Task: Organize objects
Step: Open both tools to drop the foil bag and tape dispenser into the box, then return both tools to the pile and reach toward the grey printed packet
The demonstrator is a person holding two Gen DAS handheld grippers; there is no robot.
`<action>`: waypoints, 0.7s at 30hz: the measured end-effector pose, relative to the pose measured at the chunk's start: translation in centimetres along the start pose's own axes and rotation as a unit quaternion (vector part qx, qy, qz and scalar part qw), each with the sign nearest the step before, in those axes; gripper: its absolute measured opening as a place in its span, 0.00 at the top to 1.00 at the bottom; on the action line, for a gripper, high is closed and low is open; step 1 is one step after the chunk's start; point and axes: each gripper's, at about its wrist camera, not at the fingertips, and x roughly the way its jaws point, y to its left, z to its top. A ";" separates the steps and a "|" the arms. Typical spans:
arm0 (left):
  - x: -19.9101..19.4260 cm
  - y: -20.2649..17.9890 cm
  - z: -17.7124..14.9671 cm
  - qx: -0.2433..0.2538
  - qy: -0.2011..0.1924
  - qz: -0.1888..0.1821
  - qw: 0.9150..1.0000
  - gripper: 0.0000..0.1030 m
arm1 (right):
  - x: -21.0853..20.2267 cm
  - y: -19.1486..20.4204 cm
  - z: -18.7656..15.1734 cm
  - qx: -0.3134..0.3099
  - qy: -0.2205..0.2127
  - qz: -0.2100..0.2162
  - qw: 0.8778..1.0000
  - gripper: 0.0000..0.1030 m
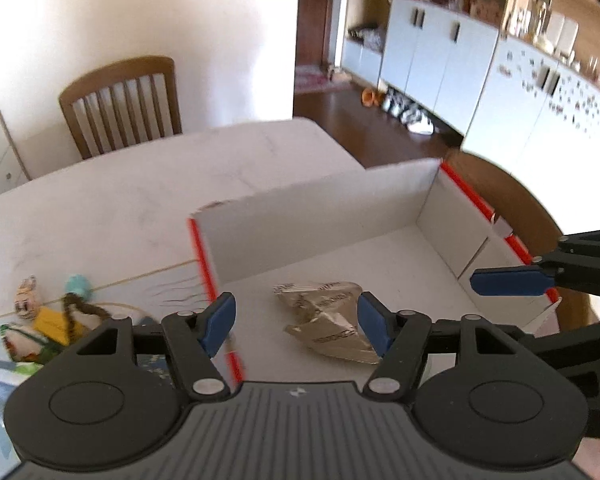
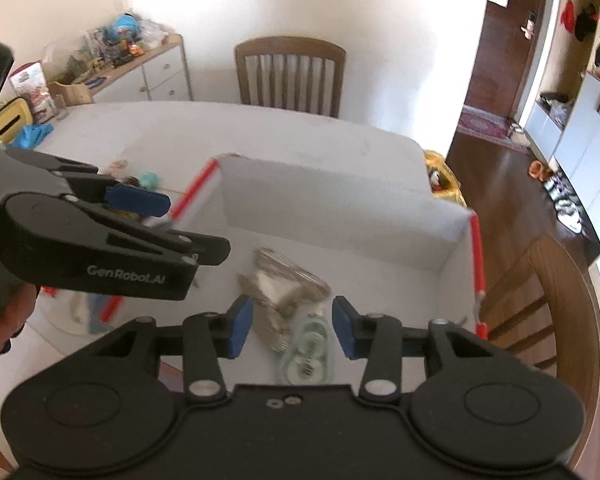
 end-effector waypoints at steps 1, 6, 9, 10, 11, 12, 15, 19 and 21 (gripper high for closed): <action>-1.1 0.6 0.3 -0.002 -0.007 0.001 1.000 0.35 | -0.2 0.7 0.3 -0.006 -0.003 -0.001 1.000 0.55; -4.4 3.6 -0.4 -0.017 -0.037 0.009 0.999 0.35 | -1.0 4.4 1.7 -0.027 -0.013 -0.001 1.000 0.52; -5.8 5.6 -0.8 -0.026 -0.049 0.020 0.998 0.32 | -1.2 6.7 2.4 -0.037 -0.017 0.002 0.999 0.48; -6.4 6.4 -1.1 -0.029 -0.053 0.025 0.998 0.31 | -1.2 7.6 2.7 -0.039 -0.017 0.003 0.999 0.45; -7.0 7.1 -1.5 -0.033 -0.056 0.028 0.998 0.31 | -1.2 8.3 2.8 -0.041 -0.018 0.005 0.999 0.44; -7.4 7.8 -1.9 -0.035 -0.057 0.032 0.997 0.31 | -1.1 9.1 3.0 -0.044 -0.018 0.007 0.999 0.44; -8.5 10.1 -2.8 -0.047 -0.060 0.045 0.996 0.30 | -0.7 11.6 3.6 -0.051 -0.019 0.010 0.998 0.41; -9.5 12.6 -4.0 -0.055 -0.063 0.056 0.995 0.26 | -0.2 13.8 4.1 -0.046 -0.023 0.016 0.999 0.35; -10.0 13.9 -4.8 -0.060 -0.063 0.062 0.994 0.24 | 0.1 14.6 4.3 -0.041 -0.024 0.017 0.999 0.32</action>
